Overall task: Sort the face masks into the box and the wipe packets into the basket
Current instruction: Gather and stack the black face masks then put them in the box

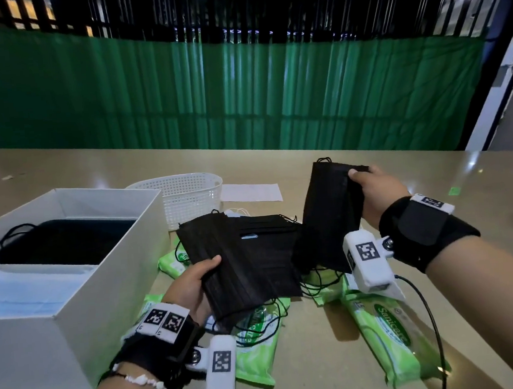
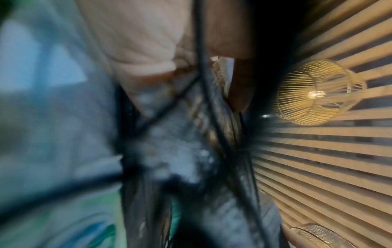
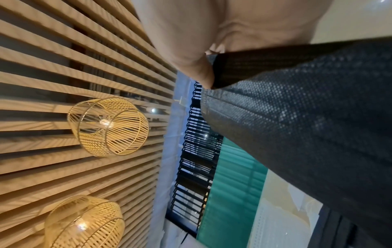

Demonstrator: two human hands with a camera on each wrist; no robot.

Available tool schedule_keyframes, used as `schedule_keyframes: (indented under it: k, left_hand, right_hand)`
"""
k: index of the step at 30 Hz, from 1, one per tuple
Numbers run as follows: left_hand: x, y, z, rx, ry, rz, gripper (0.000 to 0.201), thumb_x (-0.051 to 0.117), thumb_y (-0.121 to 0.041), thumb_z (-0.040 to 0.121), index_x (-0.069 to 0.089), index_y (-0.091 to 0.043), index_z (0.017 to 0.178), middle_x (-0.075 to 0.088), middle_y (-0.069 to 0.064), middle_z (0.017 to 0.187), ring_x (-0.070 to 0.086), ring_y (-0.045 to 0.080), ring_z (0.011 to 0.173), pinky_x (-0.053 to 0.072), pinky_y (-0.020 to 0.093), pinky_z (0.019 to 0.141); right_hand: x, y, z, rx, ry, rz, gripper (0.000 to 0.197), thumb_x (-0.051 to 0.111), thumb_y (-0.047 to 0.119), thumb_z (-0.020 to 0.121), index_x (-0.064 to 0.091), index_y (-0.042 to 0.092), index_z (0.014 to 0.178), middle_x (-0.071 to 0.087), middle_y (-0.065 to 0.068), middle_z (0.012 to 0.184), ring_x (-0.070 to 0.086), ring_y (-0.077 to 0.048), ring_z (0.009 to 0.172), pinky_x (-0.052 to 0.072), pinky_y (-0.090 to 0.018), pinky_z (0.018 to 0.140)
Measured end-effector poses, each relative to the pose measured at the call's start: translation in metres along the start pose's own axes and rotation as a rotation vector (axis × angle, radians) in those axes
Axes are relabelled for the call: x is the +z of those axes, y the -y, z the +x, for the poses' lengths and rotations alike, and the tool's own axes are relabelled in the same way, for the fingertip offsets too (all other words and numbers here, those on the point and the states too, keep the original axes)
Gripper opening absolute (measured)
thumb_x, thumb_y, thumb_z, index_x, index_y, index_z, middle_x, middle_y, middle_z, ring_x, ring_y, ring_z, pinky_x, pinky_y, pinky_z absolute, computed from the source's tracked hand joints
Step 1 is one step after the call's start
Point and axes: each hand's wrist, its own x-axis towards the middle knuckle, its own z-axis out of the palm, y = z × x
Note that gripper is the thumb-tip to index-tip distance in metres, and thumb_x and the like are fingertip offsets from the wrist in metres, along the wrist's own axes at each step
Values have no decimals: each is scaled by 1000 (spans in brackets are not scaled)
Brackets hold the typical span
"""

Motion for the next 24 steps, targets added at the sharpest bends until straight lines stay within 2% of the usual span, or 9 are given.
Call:
schedule_keyframes:
  k: [2, 4, 7, 12, 16, 19, 20, 23, 24]
  left_hand:
    - [8, -8, -4, 24, 54, 34, 33, 46, -10, 91, 74, 2, 78, 72, 19, 78, 71, 28, 66, 59, 44, 62]
    - [20, -17, -9, 79, 111, 99, 18, 58, -6, 79, 68, 2, 92, 72, 17, 79, 71, 26, 67, 59, 41, 64]
    - [35, -26, -8, 147, 169, 191, 39, 64, -3, 65, 62, 0, 104, 72, 14, 86, 71, 22, 73, 59, 34, 65]
    - [59, -22, -13, 176, 270, 264, 37, 58, -11, 68, 63, -7, 104, 73, 8, 92, 70, 18, 80, 57, 31, 75]
    - [70, -12, -15, 183, 289, 363, 26, 56, 1, 85, 60, -7, 110, 68, 12, 105, 68, 20, 89, 55, 30, 80]
    - [71, 0, -10, 211, 238, 431, 31, 50, 5, 90, 55, -6, 117, 64, 14, 113, 62, 25, 100, 49, 35, 92]
    - [71, 5, -8, 218, 227, 447, 31, 53, 7, 88, 56, -8, 115, 65, 13, 111, 62, 24, 99, 48, 35, 93]
    - [75, 18, -2, 241, 215, 508, 29, 62, 7, 81, 59, -13, 103, 67, 7, 97, 64, 20, 90, 49, 35, 91]
    - [77, 21, 0, 247, 209, 522, 28, 64, 4, 78, 60, -15, 99, 68, 5, 93, 64, 19, 88, 49, 35, 89]
  right_hand:
    - [3, 3, -2, -17, 74, 28, 12, 47, 12, 96, 47, 13, 83, 56, -11, 86, 57, -24, 77, 47, -45, 83]
    - [9, 3, -6, -16, 143, 44, 13, 44, 13, 97, 45, 12, 84, 54, -12, 86, 56, -24, 78, 45, -45, 81]
    - [22, -1, -16, -36, 219, 45, 15, 41, 13, 98, 48, 15, 84, 54, -12, 88, 54, -25, 81, 46, -44, 82]
    - [38, -13, -33, 34, 405, 59, 18, 34, 18, 101, 47, 14, 89, 53, -17, 99, 52, -26, 89, 41, -38, 76]
    - [45, -16, -48, 31, 508, 123, 21, 32, 17, 101, 45, 15, 85, 56, -11, 86, 55, -21, 75, 45, -31, 66]
    - [40, -22, -49, -28, 479, 106, 18, 35, 20, 100, 50, 10, 99, 57, -18, 97, 56, -25, 89, 48, -38, 79]
    - [36, -25, -48, -51, 457, 89, 23, 35, 25, 100, 52, 9, 104, 61, -19, 98, 59, -24, 90, 51, -37, 80]
    - [19, -34, -46, -101, 484, -2, 51, 32, 52, 95, 62, 11, 102, 73, -1, 88, 69, -12, 82, 55, -22, 67]
    - [15, -38, -46, -123, 525, -61, 59, 34, 62, 90, 64, 15, 107, 73, -1, 93, 70, -13, 88, 56, -25, 73]
